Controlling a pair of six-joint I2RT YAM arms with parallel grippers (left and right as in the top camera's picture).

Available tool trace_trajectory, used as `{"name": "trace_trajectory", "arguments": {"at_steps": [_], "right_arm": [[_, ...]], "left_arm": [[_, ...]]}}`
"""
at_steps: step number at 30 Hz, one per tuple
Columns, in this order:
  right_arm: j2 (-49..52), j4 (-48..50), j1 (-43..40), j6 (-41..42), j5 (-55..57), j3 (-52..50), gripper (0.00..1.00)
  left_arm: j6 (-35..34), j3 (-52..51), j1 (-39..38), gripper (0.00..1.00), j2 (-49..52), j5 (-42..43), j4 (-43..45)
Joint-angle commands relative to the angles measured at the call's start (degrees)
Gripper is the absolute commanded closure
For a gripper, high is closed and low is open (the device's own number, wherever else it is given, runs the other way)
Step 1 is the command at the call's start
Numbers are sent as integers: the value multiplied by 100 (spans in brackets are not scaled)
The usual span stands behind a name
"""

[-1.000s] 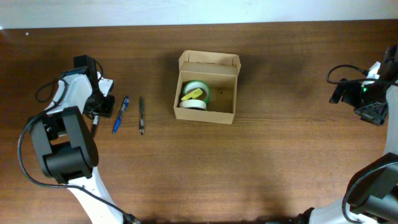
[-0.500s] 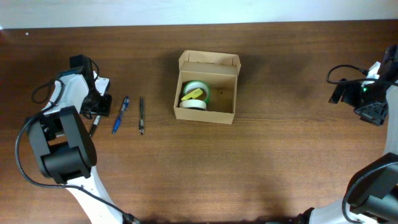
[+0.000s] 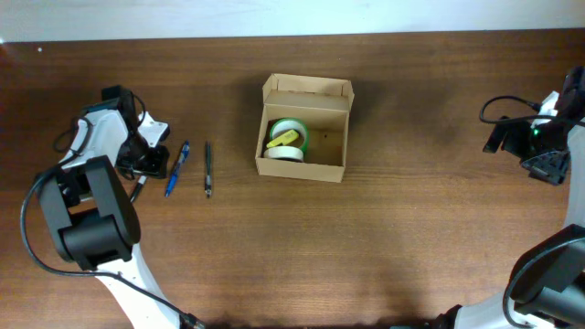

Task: Pack container
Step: 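Move left gripper to the black marker and grasp it, then carry black marker with left gripper into the box and release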

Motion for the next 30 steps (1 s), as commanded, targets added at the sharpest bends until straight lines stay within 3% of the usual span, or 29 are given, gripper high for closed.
{"name": "trace_trajectory", "arguments": {"at_steps": [1,5,13,20,25,30], "right_arm": [[-24,-7,-2,4,-28,-42,1],[-24,-4,-2,4,-28,-42,1],[-24,-9,0,4,-31,-42,1],[-24,-13,0,9,-35,-42,1],[-24,-31,0,9,-61,-42,1],[-24,-33,0,13,-79,-42,1]], "left_arm": [[144,-87,258,66,267,63,61],[144,-87,278,97,264,63,96],[-74,518,153,98,247,439,-271],[-188,3661,-310,98,238,887,-2006],[907,5775,-979,99,238,1554,-3097],[2050,6653,-2127,98,238,1711,-3713]]}}
